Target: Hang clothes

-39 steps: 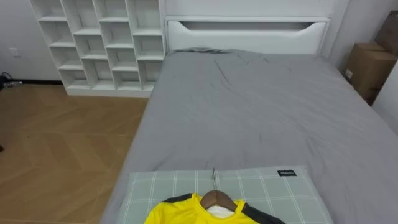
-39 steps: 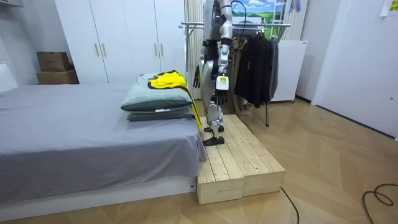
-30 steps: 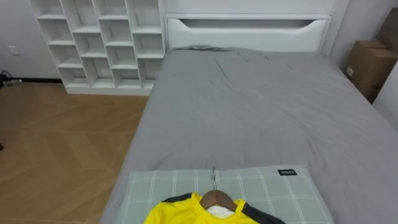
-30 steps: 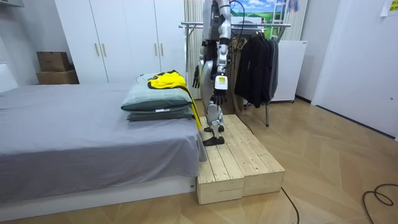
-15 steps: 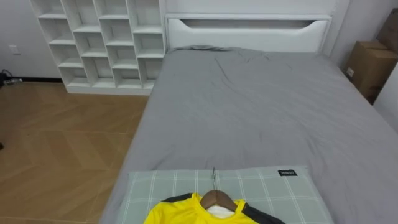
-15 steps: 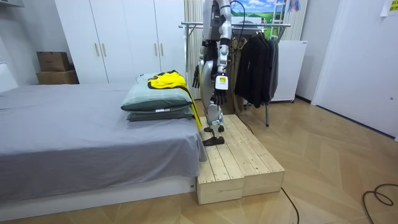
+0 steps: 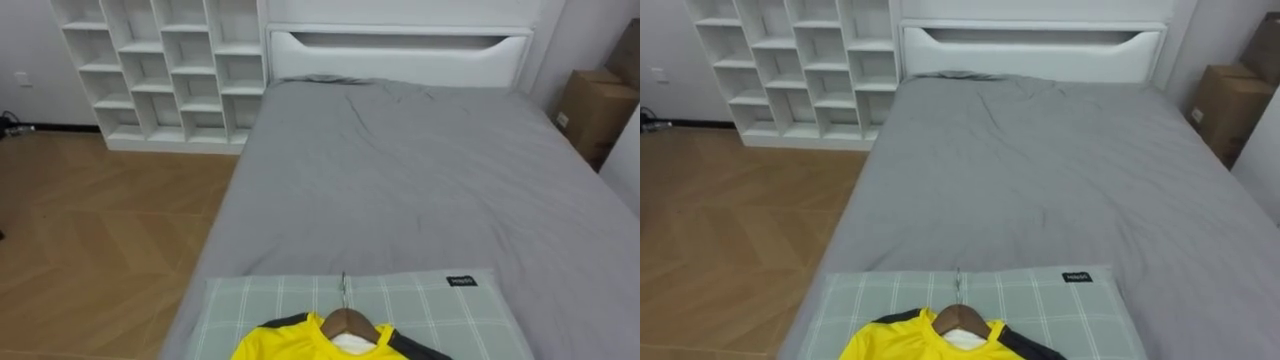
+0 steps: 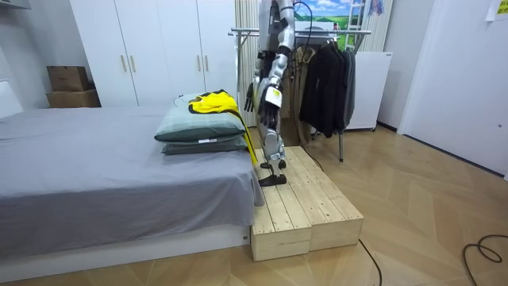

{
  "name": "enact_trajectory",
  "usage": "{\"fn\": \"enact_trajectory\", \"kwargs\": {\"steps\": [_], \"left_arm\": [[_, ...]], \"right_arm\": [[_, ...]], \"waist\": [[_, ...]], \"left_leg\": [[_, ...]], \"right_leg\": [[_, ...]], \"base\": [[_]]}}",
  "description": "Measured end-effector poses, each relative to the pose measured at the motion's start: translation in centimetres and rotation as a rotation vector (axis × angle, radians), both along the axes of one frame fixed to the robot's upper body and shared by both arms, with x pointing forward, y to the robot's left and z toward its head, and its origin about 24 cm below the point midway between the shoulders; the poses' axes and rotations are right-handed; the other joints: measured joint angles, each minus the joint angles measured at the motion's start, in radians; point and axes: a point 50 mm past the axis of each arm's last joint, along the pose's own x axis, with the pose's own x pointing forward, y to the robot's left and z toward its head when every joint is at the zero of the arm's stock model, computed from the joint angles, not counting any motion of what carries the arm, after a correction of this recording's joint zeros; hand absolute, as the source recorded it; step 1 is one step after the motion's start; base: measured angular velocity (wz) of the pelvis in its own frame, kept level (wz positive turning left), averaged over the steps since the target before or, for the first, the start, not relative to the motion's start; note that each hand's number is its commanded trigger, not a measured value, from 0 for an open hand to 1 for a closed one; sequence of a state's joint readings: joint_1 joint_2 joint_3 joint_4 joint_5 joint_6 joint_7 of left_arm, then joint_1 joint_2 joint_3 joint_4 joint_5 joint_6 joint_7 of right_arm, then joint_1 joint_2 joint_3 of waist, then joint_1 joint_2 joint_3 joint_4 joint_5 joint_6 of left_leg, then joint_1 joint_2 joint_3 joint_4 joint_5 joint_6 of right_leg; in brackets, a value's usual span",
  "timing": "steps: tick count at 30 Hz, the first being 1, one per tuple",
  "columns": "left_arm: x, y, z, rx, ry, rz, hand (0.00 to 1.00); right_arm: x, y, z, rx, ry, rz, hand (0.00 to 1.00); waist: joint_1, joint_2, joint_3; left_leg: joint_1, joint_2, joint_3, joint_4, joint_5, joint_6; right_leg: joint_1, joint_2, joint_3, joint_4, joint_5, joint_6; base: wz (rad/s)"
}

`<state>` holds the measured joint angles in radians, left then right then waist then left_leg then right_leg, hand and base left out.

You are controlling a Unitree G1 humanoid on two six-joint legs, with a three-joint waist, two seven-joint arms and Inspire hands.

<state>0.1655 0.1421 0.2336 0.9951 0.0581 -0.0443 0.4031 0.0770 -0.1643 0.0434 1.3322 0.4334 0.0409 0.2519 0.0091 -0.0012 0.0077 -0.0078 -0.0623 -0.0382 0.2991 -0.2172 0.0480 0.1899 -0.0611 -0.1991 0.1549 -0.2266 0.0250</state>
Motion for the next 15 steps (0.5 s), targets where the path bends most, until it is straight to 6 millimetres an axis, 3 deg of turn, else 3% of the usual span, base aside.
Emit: {"fn": "enact_trajectory", "kwargs": {"steps": [8,11,15], "left_arm": [[5.5,1.4,3.9,0.346,-0.163,-0.255,0.00],[8.7,1.5,6.5,0.486,-0.287,-0.338,0.00],[10.1,1.2,7.9,0.548,-0.341,-0.391,0.00]], "right_arm": [[0.1,-0.5,0.1,-0.024,-0.013,0.019,0.00],[0.5,-1.0,0.3,-0.035,-0.029,0.029,0.00],[0.9,-1.4,0.4,-0.040,-0.043,0.059,0.00]], "waist": [[-0.009,0.024,-0.0013],[-0.005,0.030,-0.0041],[-0.022,0.039,-0.0074]], "left_leg": [[-0.007,-0.004,-0.022,0.000,0.004,-0.001],[-0.006,-0.004,-0.024,0.000,0.004,-0.001],[-0.001,-0.003,-0.023,-0.005,0.005,-0.002]], "right_leg": [[0.001,0.002,-0.025,-0.004,0.011,0.001],[0.001,0.003,-0.025,-0.004,0.011,0.000],[0.002,0.002,-0.024,-0.004,0.011,0.000]], "base": [[0.08],[0.01],[0.00]]}}
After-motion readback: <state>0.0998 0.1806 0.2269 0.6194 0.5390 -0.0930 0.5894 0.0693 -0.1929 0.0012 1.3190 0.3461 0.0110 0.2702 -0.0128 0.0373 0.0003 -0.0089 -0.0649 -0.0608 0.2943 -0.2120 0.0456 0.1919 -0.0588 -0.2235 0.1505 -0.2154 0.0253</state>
